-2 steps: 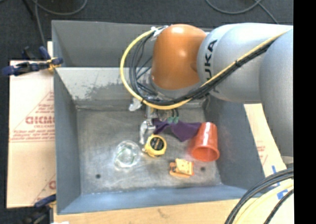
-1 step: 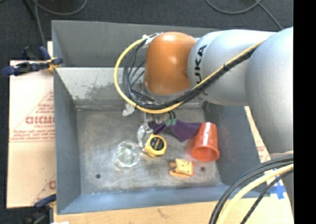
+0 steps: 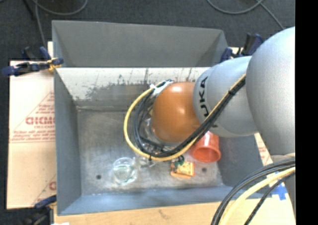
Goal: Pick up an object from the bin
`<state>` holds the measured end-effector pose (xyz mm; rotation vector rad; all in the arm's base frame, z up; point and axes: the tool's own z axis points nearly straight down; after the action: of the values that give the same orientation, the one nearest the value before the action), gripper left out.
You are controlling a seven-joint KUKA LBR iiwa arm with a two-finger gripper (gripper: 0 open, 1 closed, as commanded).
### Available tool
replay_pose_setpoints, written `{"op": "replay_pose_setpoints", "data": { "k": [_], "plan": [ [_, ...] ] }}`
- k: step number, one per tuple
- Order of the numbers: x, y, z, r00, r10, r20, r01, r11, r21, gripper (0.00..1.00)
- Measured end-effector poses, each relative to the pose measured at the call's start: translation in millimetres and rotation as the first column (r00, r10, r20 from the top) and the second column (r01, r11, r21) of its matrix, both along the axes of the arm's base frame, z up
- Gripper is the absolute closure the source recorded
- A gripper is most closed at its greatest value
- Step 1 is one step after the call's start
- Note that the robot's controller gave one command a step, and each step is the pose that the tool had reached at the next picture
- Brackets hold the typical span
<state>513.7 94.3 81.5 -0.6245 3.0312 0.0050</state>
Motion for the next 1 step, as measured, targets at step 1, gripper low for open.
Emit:
{"op": "replay_pose_setpoints", "data": {
  "k": [1],
  "plan": [
    [-11.8, -5.1, -1.2, 0.998, 0.0, -0.055, -0.001, 1.0, -0.019, 0.0]
  ]
}}
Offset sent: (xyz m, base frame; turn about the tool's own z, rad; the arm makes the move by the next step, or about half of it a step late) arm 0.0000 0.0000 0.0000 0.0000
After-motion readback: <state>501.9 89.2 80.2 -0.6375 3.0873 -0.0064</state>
